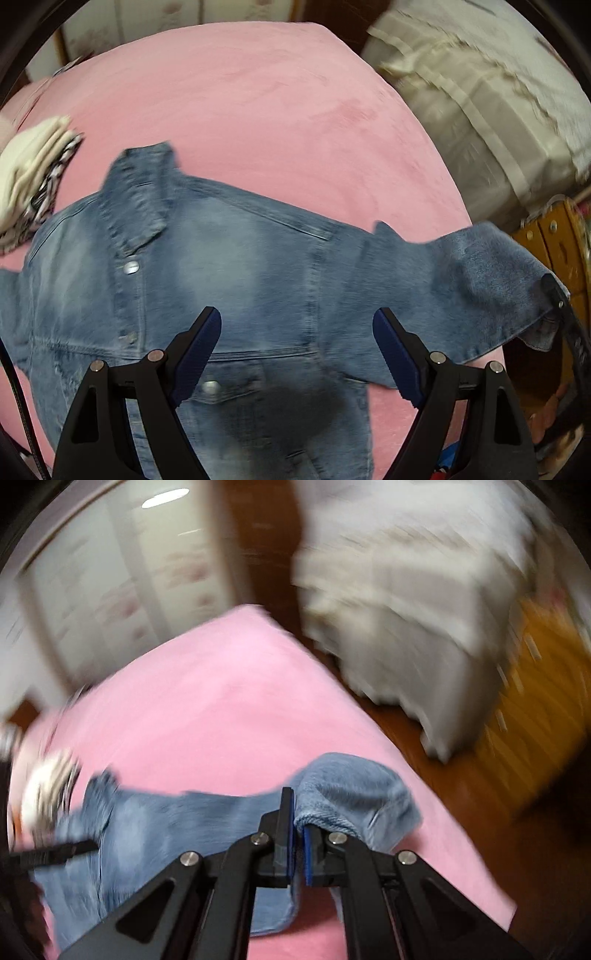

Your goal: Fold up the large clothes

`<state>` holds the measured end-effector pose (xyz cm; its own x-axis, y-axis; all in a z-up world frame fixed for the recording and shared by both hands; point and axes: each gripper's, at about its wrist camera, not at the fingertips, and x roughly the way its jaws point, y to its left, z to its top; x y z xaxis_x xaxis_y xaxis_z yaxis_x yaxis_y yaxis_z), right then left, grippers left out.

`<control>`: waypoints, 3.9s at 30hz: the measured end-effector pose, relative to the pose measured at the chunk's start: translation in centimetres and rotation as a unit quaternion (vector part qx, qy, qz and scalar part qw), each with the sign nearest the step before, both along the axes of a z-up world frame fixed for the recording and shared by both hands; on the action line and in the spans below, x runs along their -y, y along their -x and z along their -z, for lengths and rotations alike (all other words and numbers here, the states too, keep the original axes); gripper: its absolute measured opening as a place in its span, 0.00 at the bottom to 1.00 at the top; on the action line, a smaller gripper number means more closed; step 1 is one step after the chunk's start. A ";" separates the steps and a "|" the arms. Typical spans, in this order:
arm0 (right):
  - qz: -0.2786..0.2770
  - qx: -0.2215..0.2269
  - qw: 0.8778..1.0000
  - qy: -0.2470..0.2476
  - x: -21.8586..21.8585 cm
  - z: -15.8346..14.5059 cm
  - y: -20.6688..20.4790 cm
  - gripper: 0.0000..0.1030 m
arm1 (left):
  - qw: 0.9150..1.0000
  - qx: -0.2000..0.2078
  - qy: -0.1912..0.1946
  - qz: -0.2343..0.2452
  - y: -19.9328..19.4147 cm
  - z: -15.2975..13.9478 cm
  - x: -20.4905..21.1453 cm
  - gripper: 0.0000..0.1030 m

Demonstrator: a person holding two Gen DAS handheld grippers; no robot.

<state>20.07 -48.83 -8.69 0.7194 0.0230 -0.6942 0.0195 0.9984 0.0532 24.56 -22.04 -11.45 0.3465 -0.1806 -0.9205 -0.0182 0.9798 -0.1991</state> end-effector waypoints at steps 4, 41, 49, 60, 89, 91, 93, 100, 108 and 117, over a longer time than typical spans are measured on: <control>-0.145 0.001 0.986 0.078 -10.4 0.8 -0.7 0.04 | 0.999 0.007 0.026 -0.046 0.7 0.2 -5.8 0.81; -0.255 -0.031 0.907 0.333 -30.0 16.9 5.0 0.53 | 0.983 -0.022 0.181 -0.009 2.5 7.4 -16.0 0.81; -0.116 -0.129 0.980 0.099 -21.5 14.5 2.8 0.53 | 0.985 -0.028 0.173 -0.001 4.2 8.3 -16.7 0.81; -0.026 -0.193 0.975 -0.105 -16.4 15.7 -2.9 0.51 | 0.984 -0.015 0.176 0.017 3.4 7.9 -14.8 0.81; -0.201 -0.152 0.966 0.063 -25.7 14.6 8.9 0.39 | 0.943 -0.113 0.310 0.045 1.6 16.1 -13.4 0.61; -0.188 -0.160 0.968 0.052 -25.0 14.7 9.3 0.39 | 0.937 -0.122 0.325 0.041 1.2 17.0 -13.0 0.57; -0.179 -0.165 0.969 0.041 -23.8 14.8 9.3 0.39 | 0.933 -0.127 0.336 0.040 1.0 17.7 -12.6 0.57; -0.159 -0.172 0.972 0.032 -22.8 14.7 9.1 0.39 | 0.936 -0.134 0.322 0.041 0.5 18.1 -10.4 0.05; -0.111 -0.194 0.974 0.024 -19.6 14.5 9.5 0.39 | 0.957 -0.011 0.288 0.043 -0.5 7.8 -8.9 0.00; -0.033 -0.200 0.979 0.022 -14.2 14.4 9.1 0.39 | 0.972 0.149 0.181 0.015 -1.6 -3.5 -14.7 0.00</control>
<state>11.01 -34.64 -23.10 0.3886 0.0236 -0.9211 -0.0355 0.9993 0.0106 26.13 -7.34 -7.94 0.5783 -0.4880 -0.6537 0.1203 0.8436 -0.5233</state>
